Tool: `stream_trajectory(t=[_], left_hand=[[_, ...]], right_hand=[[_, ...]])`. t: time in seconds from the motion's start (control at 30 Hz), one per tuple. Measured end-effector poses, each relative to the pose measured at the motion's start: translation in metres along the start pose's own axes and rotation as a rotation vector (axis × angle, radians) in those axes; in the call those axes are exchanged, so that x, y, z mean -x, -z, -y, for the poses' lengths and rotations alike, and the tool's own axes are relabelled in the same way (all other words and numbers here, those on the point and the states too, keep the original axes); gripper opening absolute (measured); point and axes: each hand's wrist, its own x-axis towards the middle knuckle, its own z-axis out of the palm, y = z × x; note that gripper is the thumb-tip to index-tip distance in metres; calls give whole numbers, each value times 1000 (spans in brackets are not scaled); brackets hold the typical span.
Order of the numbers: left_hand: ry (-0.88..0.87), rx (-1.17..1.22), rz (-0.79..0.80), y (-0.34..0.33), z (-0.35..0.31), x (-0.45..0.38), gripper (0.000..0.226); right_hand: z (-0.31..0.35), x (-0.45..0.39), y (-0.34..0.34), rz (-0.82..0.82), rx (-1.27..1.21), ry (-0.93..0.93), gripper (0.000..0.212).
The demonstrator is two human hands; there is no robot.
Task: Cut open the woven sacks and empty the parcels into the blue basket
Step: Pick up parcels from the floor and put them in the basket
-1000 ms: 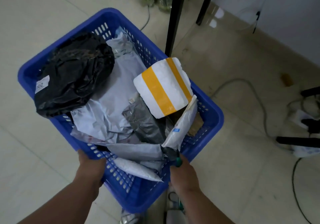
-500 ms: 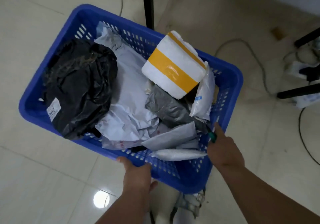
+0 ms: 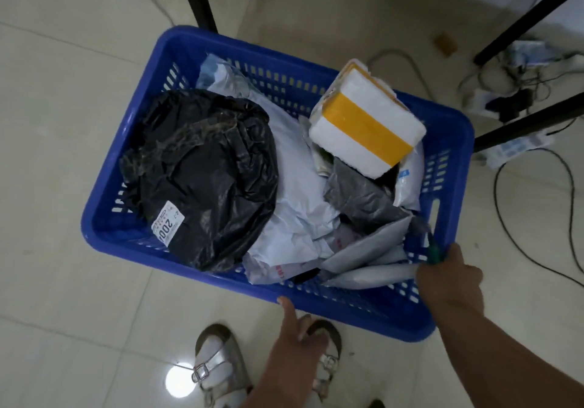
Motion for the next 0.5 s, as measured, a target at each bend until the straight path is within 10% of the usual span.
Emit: stream_trajectory(t=[0.17, 0.3, 0.5], left_hand=[[-129, 93, -509, 57, -33, 8, 57], [-151, 258, -435, 78, -92, 14, 49], [-67, 225, -317, 84, -101, 25, 37]], right_hand=[[5, 70, -26, 103, -14, 201, 23], [15, 103, -65, 463, 87, 332, 4], [19, 110, -84, 571, 166, 211, 15]])
